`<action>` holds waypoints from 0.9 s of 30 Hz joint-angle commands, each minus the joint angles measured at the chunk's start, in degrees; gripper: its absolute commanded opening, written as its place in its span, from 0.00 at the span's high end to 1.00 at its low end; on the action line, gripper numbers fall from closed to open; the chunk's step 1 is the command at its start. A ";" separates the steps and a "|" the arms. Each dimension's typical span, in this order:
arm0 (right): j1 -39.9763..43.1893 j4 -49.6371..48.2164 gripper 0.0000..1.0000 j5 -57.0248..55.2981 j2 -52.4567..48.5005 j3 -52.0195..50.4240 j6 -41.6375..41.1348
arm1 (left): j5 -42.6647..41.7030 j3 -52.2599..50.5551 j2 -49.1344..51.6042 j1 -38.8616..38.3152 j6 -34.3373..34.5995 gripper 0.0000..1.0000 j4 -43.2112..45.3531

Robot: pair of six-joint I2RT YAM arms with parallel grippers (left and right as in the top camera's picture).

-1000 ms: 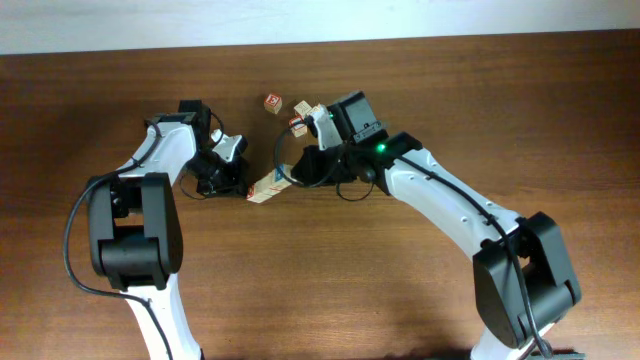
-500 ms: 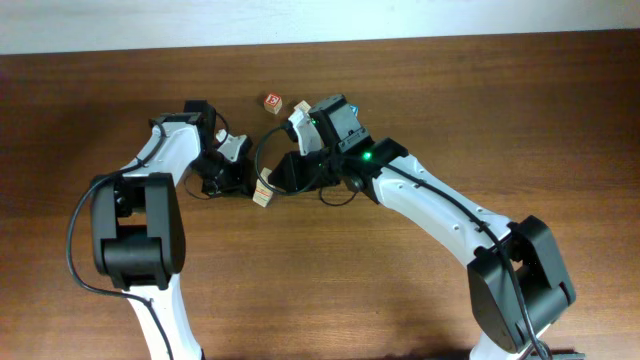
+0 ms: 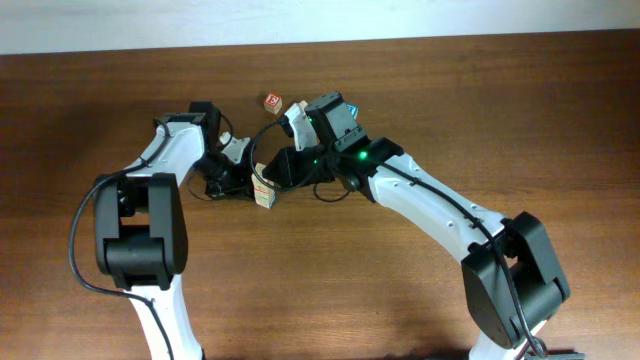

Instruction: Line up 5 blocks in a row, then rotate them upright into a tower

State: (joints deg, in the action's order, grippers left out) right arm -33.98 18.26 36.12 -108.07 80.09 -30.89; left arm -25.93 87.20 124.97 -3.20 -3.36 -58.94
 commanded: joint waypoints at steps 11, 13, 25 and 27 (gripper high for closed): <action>-0.68 2.03 0.96 -6.03 -4.33 -2.12 0.33 | 16.44 -0.26 0.24 1.88 10.60 1.00 1.92; -0.68 1.68 0.95 -6.01 -4.33 -2.12 0.35 | 17.03 -0.26 0.24 1.88 11.10 1.00 2.38; -0.68 3.61 0.95 -4.66 -4.26 2.91 0.59 | 17.00 -0.26 0.24 1.88 11.08 1.00 2.51; -0.68 4.24 0.95 -3.82 -4.26 3.80 0.61 | 17.00 -0.26 0.24 1.88 11.08 1.00 2.51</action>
State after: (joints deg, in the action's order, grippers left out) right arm -34.24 21.12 35.42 -109.75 83.79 -31.03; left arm -14.31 87.77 123.74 -1.80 7.16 -57.08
